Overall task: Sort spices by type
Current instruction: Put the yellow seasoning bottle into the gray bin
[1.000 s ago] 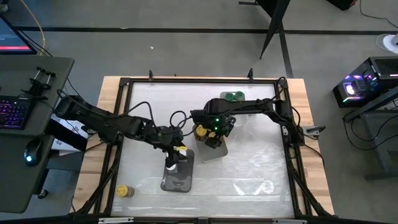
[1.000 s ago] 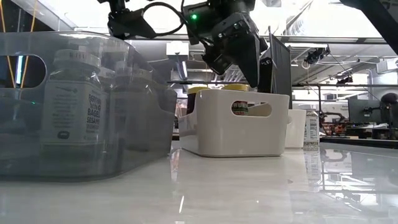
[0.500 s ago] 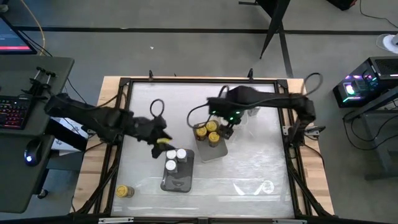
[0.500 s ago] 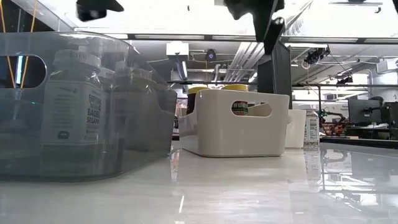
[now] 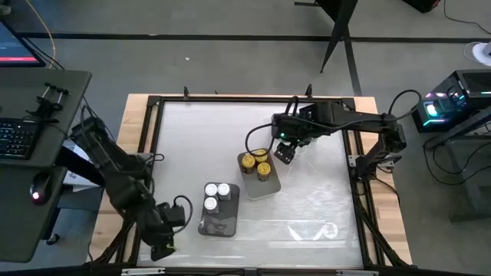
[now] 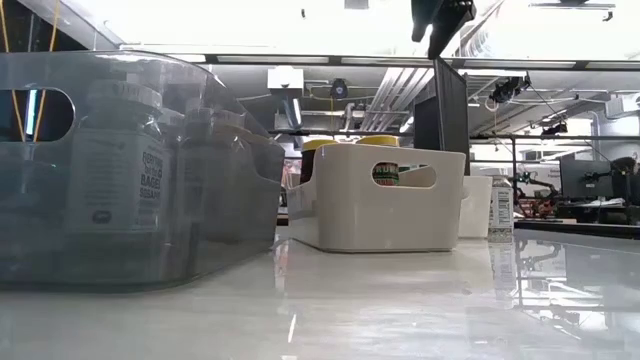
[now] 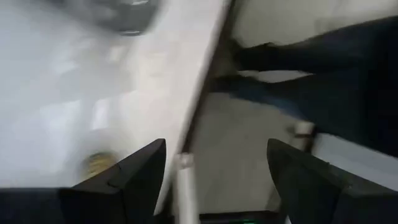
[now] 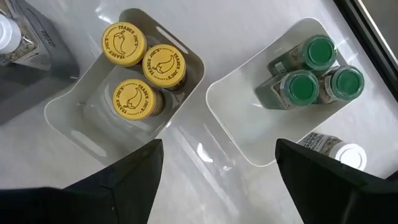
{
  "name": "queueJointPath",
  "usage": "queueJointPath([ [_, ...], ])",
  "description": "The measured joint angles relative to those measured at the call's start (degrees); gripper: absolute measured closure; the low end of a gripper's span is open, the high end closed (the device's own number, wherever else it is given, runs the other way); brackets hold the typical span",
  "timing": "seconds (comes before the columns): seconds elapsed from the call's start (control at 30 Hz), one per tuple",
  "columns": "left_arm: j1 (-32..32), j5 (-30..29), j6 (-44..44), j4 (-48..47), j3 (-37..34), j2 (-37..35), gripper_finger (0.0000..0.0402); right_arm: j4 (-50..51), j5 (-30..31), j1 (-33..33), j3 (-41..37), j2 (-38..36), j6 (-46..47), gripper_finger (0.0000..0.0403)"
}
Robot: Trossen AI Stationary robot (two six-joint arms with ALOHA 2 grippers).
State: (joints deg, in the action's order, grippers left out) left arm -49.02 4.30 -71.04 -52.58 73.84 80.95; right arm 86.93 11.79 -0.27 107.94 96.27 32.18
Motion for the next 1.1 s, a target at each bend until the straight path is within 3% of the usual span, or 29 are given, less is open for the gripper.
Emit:
queueJointPath([
  [0.17,-2.61,-0.80,5.81,-24.16,11.64,6.95,0.0135,-0.50,0.02,0.00,0.00,0.11,-1.17,0.0096],
  [0.23,-4.56,-0.84,8.85,-28.85,13.40,9.59,0.0135,-0.50,0.06,0.06,0.00,0.11,-1.14,0.0096],
  [0.5,-12.05,-1.85,10.25,-23.22,12.65,10.95,0.0135,-0.20,0.11,2.00,0.00,0.13,-0.81,0.0096],
  [0.63,-13.08,-5.22,9.31,-22.59,11.06,10.48,0.0135,-0.22,0.11,2.71,0.00,0.15,0.38,0.0096],
  [0.9,-13.41,-2.06,11.54,-17.83,2.69,9.53,0.0135,-0.46,0.09,3.08,0.00,0.17,2.55,0.0096],
  [1.1,-14.91,-6.29,9.70,-17.51,0.28,6.58,0.0135,-0.46,0.08,3.08,0.00,0.17,3.97,0.0096],
])
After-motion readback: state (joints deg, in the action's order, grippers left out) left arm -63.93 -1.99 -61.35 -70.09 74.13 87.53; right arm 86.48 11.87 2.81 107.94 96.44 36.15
